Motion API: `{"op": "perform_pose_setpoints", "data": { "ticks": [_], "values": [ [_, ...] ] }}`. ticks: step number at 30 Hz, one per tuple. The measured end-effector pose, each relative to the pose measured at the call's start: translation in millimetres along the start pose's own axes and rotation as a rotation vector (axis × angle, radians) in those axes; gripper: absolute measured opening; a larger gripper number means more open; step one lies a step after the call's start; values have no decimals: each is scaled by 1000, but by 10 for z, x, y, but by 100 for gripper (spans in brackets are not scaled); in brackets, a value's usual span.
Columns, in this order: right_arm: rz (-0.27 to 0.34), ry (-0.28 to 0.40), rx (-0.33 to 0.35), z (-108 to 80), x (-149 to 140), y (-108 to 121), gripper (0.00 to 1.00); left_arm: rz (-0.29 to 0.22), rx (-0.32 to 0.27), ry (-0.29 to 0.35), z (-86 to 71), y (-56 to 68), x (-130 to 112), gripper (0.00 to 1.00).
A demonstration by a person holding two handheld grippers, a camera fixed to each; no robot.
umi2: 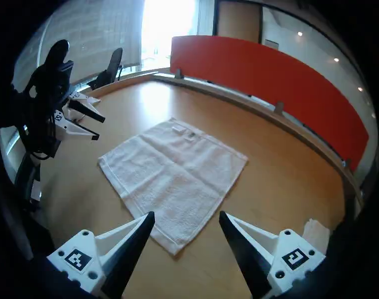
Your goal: Fold towel
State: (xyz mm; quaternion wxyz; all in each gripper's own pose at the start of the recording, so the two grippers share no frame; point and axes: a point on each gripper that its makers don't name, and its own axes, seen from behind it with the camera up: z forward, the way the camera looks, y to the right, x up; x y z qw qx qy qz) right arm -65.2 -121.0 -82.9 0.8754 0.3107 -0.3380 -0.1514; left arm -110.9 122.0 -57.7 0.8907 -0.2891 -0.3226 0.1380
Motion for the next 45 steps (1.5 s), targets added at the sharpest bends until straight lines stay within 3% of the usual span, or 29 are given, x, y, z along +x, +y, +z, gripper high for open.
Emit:
{"op": "perform_pose_setpoints", "data": {
  "ticks": [17,39,45],
  "values": [
    [4,-96,37,153,-433,-79,100,26,-54,-97,261,189,-437,79],
    [-3,-159,72,260,-683,-137,97,44,-100,-183,344,329,-686,79],
    [6,-158,83,268,-691,-148,93,17,-107,-194,345,327,-691,79]
  ]
}}
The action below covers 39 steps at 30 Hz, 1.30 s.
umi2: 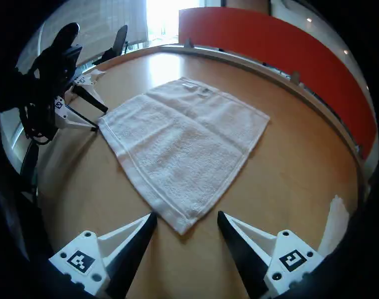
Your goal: Fold towel
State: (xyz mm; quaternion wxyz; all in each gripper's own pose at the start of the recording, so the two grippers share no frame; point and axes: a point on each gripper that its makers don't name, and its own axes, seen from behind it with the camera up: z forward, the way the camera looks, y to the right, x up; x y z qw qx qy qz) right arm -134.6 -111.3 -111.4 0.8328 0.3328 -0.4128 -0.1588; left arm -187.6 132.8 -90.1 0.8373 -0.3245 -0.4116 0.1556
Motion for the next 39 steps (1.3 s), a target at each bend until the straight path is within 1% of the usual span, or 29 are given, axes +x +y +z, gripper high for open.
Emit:
{"op": "perform_pose_setpoints", "data": {
  "ticks": [4,7,11,17,19,22,25,29,33,39],
  "values": [
    [-1,5,2,-2,-7,6,89,0,0,-8,-2,3,-4,79],
    [1,7,1,-5,-17,11,83,-3,1,-12,-4,-1,-6,79],
    [7,6,-1,-8,-24,20,73,-6,4,-11,-8,4,-5,78],
    [15,6,-2,-12,-24,43,59,-13,10,-10,-14,22,-4,73],
    [16,6,-1,-13,-24,48,55,-13,10,-11,-14,33,-3,69],
    [14,5,1,-11,-24,49,51,-10,8,-12,-10,57,-1,60],
    [10,4,4,-6,-22,41,50,-8,6,-12,-7,83,4,53],
    [7,4,8,-1,-16,25,45,-15,9,-14,-8,96,7,51],
    [10,4,10,-2,-12,20,40,-19,9,-19,-12,100,2,46],
    [9,4,13,3,-3,1,25,-15,10,-25,-9,102,12,24]
  ]
}}
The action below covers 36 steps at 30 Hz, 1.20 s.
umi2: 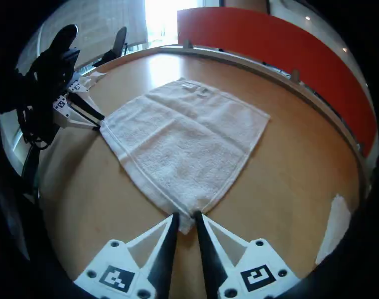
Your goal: Fold towel
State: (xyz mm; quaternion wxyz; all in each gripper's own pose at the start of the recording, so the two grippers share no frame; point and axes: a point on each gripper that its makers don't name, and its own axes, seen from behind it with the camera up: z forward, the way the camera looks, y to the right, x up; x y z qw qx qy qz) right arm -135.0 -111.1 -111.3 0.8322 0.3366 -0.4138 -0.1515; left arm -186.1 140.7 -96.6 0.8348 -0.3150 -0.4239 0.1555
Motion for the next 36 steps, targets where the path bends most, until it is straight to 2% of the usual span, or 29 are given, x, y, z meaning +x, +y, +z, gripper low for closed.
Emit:
{"op": "perform_pose_setpoints", "data": {
  "ticks": [2,8,18,24,36],
  "values": [
    [-1,-1,4,0,1,-17,22,-7,4,-1,2,1,0,19],
    [1,-4,26,-11,4,-83,17,-21,7,-3,-1,-1,8,13],
    [12,21,20,-77,88,-69,17,-35,13,-8,-19,5,13,12],
    [9,37,9,-170,182,-49,16,-49,19,6,-142,13,82,12],
    [5,75,-12,-480,428,-62,16,-87,31,50,-520,2,320,12]
  ]
}}
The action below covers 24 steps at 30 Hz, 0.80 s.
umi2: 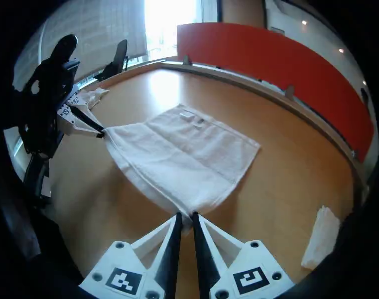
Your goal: Fold towel
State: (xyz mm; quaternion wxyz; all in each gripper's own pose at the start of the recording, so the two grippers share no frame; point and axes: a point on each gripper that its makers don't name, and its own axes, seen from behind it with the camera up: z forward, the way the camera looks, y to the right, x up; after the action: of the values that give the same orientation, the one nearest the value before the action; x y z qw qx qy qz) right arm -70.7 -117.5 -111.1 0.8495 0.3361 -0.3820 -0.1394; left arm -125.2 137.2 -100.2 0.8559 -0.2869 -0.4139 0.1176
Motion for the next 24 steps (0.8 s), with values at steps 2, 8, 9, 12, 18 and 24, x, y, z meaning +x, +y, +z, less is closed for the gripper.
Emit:
{"op": "perform_pose_setpoints", "data": {
  "ticks": [2,8,9,12,18,24],
  "values": [
    [-4,5,0,-53,41,-18,16,-1,3,2,-58,1,34,12],
    [-15,28,-6,-207,191,-53,16,-11,10,1,-232,3,122,12],
    [-16,32,-8,-232,217,-55,16,-14,11,1,-260,6,136,12],
    [-19,45,-12,-306,291,-54,16,-24,9,7,-350,22,195,12],
    [-25,68,-12,-438,432,-63,16,-49,5,11,-514,48,288,12],
    [-29,90,-12,-561,558,-70,16,-61,1,12,-650,76,350,12]
  ]
}}
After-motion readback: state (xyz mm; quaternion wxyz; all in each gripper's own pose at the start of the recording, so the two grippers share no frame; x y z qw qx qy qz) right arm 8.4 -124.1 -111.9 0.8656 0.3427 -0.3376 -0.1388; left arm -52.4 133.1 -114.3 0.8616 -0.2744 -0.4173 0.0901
